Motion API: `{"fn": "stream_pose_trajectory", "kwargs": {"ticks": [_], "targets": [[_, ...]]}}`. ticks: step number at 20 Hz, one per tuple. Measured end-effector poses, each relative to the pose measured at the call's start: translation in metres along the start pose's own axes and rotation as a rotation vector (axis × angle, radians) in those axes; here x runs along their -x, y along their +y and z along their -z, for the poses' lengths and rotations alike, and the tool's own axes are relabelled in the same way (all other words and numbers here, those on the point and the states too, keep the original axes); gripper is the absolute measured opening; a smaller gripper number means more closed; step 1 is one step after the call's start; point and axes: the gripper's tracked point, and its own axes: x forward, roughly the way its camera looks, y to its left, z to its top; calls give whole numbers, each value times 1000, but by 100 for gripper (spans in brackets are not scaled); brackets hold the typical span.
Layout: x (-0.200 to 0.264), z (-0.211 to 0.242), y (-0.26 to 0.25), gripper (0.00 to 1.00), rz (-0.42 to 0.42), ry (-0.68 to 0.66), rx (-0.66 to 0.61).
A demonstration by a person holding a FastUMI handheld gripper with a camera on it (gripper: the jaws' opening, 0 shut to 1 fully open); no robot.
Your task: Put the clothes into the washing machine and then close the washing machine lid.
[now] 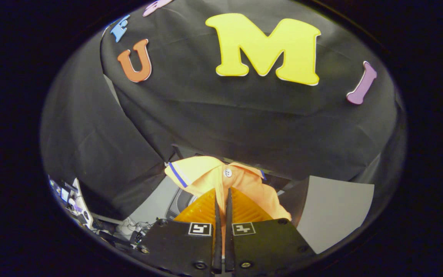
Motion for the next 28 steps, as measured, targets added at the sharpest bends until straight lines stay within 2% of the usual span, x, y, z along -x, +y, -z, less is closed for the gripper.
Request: {"fn": "stream_pose_trajectory", "kwargs": {"ticks": [5, 15, 22, 28], "targets": [[-32, 22, 15, 7, -21, 61, -11], [-94, 62, 22, 7, -1, 136, -16], [-134, 93, 22, 7, 2, 162, -86], [-167, 116, 19, 7, 11, 159, -79]]}}
